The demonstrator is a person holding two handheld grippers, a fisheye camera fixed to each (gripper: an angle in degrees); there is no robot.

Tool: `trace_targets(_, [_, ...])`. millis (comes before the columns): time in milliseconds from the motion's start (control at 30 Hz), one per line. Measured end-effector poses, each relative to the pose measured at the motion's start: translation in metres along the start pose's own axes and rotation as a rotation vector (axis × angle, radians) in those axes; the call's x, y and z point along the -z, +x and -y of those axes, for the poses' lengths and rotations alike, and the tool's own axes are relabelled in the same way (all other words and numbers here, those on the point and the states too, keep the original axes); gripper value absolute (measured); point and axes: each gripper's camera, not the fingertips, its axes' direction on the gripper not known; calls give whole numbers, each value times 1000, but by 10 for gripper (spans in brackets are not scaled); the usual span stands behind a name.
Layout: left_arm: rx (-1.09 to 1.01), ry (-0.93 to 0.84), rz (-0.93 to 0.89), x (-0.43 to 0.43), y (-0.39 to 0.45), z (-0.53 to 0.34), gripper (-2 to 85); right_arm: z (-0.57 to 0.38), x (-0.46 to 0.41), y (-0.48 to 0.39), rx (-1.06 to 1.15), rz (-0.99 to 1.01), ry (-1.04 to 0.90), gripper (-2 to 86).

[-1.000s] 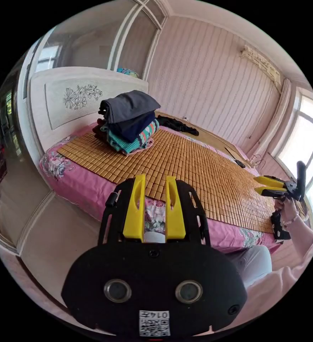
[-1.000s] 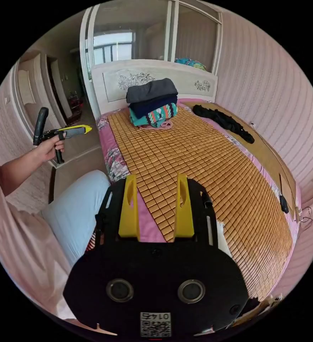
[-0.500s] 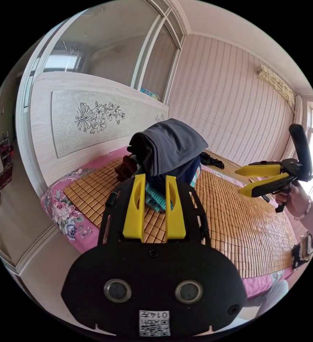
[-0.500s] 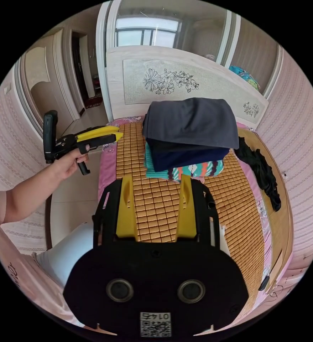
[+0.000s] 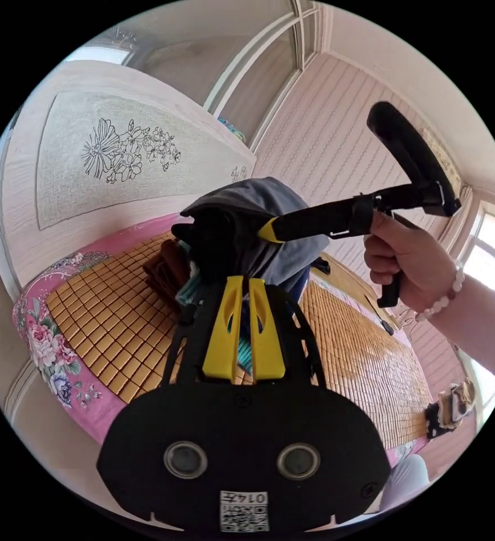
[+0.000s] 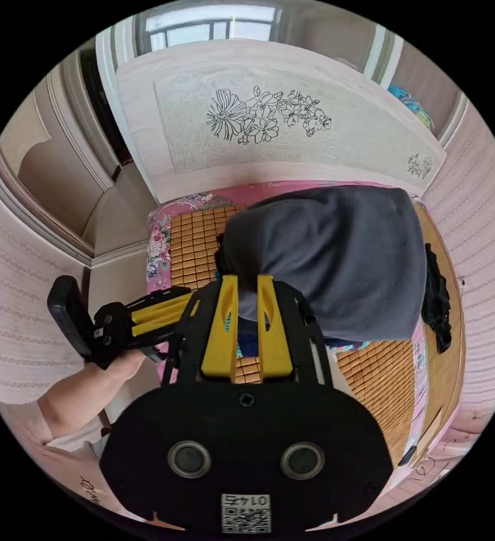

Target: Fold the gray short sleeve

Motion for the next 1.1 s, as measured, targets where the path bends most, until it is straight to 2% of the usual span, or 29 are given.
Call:
trace_targets(67, [-77, 70, -51, 16, 20, 5, -8, -25, 40, 27, -27, 71, 85, 42])
trace_targets(233, [-311, 85, -176, 63, 95, 8, -10, -119, 123, 60, -127, 185, 292, 15])
trace_targets(300, [-385, 57, -220, 85, 122, -11, -10, -165, 137, 58, -155, 247, 316, 11])
trace_targets(400, [-408, -71, -399, 110, 160, -65, -9, -252, 130, 43, -257, 317, 301, 7])
trace_targets(467, [-419, -287, -439, 104, 185, -127, -8, -322, 93, 37, -414, 380, 197, 4])
trace_targets(500, [-417, -348, -433, 98, 190, -143, -8, -338, 78, 37, -459, 393, 148, 4])
trace_targets(567, [-374, -600, -387, 69, 200, -210, -5, -392, 20, 38, -621, 472, -75, 1])
trace_targets(667, [-312, -725, -311, 61, 198, -240, 24, -428, 0, 39, -719, 386, -183, -1])
trace_targets(800, [-270, -644, -155, 75, 175, -221, 52, -424, 25, 43, -681, 359, -128, -2])
trace_targets(933, [-133, -600, -29, 59, 129, -189, 56, -375, 26, 27, -439, 367, -156, 1])
trace_targets(1033, [-94, -553, 131, 33, 101, -179, 59, -339, 12, 5, -281, 247, -187, 15])
trace_targets(1100, [-26, -609, 122, 10, 82, -177, 79, -320, 2, -2, -247, 225, -196, 53])
